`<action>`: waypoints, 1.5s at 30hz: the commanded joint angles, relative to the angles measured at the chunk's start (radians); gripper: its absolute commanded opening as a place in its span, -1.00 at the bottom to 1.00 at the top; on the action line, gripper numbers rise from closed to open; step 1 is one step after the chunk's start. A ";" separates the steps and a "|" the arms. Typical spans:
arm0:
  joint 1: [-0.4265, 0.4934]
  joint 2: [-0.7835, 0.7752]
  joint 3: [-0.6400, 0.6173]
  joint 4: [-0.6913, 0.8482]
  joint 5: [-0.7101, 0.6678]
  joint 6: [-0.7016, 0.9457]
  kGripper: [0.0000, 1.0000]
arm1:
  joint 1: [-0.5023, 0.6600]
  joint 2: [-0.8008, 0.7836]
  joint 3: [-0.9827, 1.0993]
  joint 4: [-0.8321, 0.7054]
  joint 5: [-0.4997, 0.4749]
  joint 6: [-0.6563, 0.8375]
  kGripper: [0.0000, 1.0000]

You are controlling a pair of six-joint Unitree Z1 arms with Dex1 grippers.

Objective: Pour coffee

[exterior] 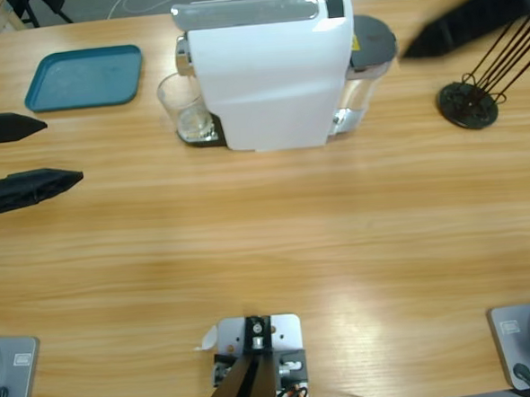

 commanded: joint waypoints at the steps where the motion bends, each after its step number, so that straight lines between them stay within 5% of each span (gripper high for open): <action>1: -0.020 -0.107 0.028 0.014 0.003 -0.029 1.00 | 0.003 -0.447 0.508 -0.304 -0.053 -0.025 1.00; 9: -0.012 -0.196 0.075 0.020 0.087 -0.104 1.00 | 0.003 -0.597 0.725 -0.584 -0.166 -0.149 1.00; 16: -0.009 -0.218 0.138 -0.028 0.072 -0.099 1.00 | 0.056 -0.610 0.747 -0.589 -0.117 -0.145 1.00; 26: 0.052 -0.183 0.147 -0.054 0.072 -0.105 1.00 | 0.060 -0.575 0.771 -0.616 -0.172 -0.149 1.00; 31: 0.064 -0.084 0.144 -0.084 -0.060 -0.103 1.00 | 0.060 -0.572 0.770 -0.616 -0.171 -0.141 0.99; 45: 0.087 -0.086 0.151 -0.092 0.003 -0.095 1.00 | 0.060 -0.582 0.780 -0.625 -0.171 -0.136 1.00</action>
